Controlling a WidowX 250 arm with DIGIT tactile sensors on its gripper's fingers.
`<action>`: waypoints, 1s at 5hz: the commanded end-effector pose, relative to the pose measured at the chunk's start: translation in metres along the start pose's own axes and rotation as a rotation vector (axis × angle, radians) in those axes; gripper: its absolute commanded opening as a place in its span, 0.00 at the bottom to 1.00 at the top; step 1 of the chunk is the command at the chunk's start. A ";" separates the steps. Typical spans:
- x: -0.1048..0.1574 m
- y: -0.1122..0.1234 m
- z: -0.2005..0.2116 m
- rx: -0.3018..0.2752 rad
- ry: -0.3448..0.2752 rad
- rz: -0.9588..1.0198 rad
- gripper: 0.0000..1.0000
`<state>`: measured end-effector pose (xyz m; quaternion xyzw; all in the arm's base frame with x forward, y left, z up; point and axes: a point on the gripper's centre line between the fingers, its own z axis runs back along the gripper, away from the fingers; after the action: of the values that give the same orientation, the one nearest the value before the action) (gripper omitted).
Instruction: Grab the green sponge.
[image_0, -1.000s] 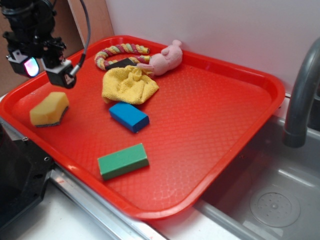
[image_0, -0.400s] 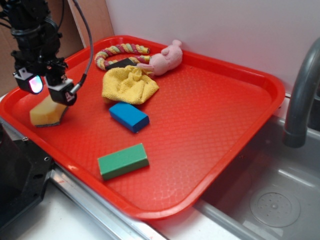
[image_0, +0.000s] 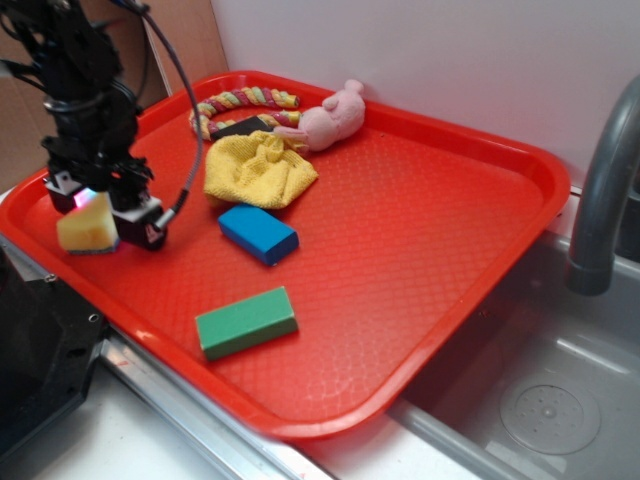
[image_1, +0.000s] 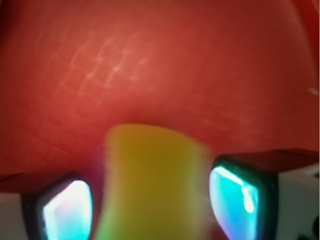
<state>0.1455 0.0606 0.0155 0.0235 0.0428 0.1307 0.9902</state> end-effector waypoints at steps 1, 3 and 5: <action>-0.011 -0.009 0.002 0.030 -0.002 0.025 0.00; -0.013 -0.048 0.083 0.030 -0.229 -0.011 0.00; -0.018 -0.070 0.186 -0.106 -0.331 -0.097 0.00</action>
<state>0.1656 -0.0204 0.1890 -0.0066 -0.1113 0.0873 0.9899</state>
